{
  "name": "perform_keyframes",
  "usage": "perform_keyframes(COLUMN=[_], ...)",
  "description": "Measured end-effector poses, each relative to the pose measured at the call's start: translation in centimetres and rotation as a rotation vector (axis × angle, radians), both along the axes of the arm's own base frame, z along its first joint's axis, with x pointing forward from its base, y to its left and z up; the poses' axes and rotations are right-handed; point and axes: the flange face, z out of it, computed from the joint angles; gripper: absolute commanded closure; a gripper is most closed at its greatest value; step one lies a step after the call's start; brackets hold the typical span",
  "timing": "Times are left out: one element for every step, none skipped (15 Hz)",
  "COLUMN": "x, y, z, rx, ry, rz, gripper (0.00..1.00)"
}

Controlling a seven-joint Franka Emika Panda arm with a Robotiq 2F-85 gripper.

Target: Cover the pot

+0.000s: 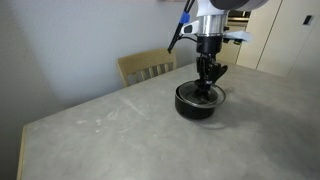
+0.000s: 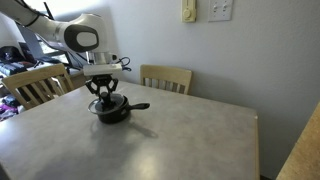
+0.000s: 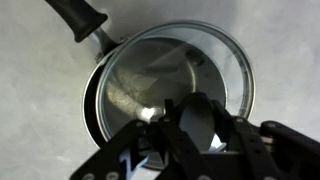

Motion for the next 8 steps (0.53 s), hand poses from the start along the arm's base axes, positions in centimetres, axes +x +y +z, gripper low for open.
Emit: perform_keyframes(x=[-0.08,-0.12,-0.14,-0.14,-0.13,-0.12,-0.1,-0.09], y=[0.0,0.0,0.0,0.0,0.0,0.0,0.0,0.0], z=[-0.02,-0.02,-0.01,0.01,0.04,0.07,0.09,0.12], rx=[-0.001,-0.001,-0.001,-0.001,-0.001,-0.001,-0.001,-0.001], ry=[0.01,0.015,0.019,0.021,0.023,0.023,0.023,0.023], rz=[0.001,0.001,0.001,0.001,0.002,0.002,0.002,0.002], gripper=[0.86,0.86,0.86,0.86,0.86,0.86,0.86,0.86])
